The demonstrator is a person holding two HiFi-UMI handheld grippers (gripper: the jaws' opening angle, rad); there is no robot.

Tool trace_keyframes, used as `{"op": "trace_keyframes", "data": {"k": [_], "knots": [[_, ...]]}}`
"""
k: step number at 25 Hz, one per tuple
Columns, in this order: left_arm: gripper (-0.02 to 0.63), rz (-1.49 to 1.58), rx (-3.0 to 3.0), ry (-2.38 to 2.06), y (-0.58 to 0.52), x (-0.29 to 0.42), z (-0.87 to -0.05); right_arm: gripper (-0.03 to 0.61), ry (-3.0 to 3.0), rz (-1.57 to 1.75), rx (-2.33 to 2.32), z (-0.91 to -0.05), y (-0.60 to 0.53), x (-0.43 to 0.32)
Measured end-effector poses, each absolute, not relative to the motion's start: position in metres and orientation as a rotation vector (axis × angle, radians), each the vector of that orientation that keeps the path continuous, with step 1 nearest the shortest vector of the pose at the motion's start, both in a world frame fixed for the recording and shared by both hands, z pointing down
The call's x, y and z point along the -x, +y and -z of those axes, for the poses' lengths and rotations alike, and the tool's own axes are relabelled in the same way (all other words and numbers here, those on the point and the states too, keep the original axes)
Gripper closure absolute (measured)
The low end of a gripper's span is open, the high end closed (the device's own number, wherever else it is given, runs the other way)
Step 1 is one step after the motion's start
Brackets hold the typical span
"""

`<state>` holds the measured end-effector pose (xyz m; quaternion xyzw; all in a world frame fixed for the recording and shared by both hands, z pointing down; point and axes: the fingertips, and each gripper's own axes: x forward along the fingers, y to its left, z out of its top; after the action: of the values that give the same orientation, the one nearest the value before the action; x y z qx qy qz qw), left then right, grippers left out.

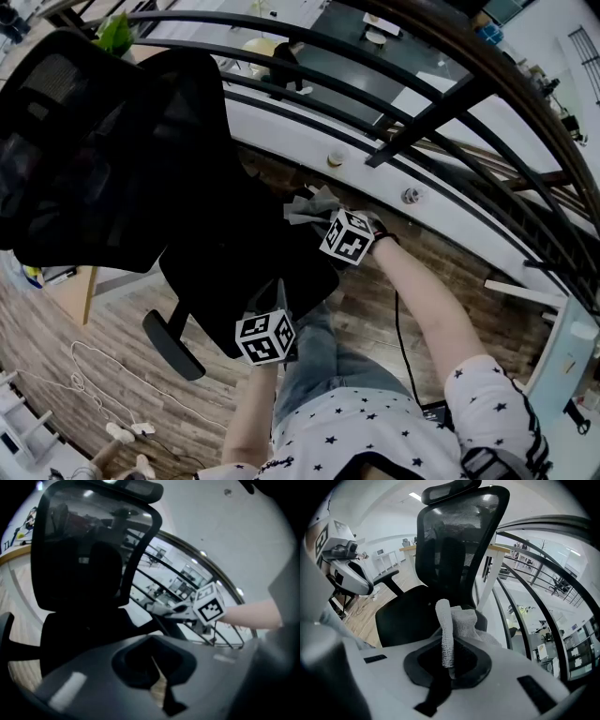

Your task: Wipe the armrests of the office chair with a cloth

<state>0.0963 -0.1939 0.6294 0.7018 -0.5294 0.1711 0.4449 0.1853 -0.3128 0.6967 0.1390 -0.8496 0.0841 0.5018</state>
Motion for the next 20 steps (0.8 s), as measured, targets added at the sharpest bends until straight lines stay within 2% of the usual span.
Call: {"op": "trace_keyframes", "data": {"k": [20], "knots": [[0.606,-0.446,-1.796,-1.27,-0.179,-0.117,-0.62,0.554,-2.04,-0.231,-0.334,-0.696,-0.261,-0.212]]}}
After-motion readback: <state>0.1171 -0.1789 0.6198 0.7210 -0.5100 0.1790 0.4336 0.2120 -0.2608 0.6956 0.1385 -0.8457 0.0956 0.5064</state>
